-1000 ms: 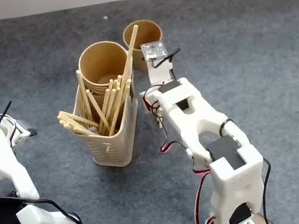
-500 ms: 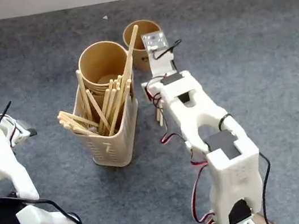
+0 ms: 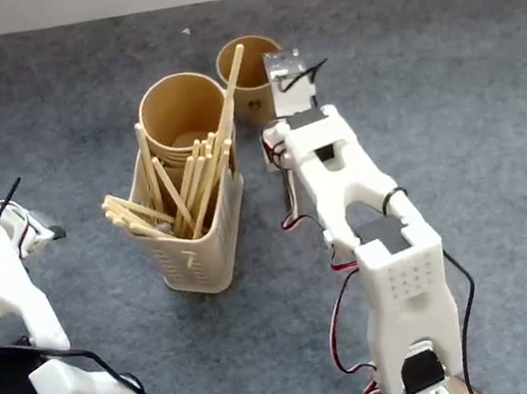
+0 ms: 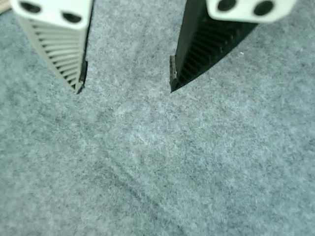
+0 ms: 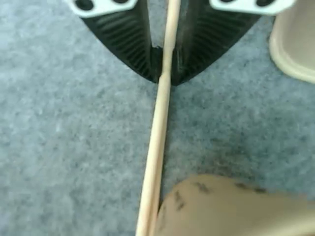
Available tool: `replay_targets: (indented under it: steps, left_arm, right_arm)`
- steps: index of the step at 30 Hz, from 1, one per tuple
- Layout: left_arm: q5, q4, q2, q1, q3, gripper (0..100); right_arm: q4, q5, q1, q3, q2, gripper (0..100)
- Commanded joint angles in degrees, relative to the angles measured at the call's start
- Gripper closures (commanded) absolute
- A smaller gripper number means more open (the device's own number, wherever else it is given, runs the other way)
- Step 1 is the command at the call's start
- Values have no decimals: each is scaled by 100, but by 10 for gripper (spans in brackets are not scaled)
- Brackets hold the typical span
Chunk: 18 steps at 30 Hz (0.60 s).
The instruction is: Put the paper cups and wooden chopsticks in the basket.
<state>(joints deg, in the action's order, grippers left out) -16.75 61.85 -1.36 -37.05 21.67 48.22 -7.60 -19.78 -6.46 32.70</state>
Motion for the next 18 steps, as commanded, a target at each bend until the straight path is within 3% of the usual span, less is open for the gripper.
replay_targets:
  steps: [1,9,15,18]
  left_arm:
    - [-18,-53,101,48,-13,712]
    - [-26,-79,101,48,-13,712]
    - [-26,-79,101,66,-13,712]
    - [-26,-88,101,66,-13,712]
  right_arm:
    - [365,35,40,-92,-646,992]
    - [1516,62,286,-84,-3090,992]
    - [1455,53,435,-84,-5103,992]
    - [1147,44,4,-84,-5851,992]
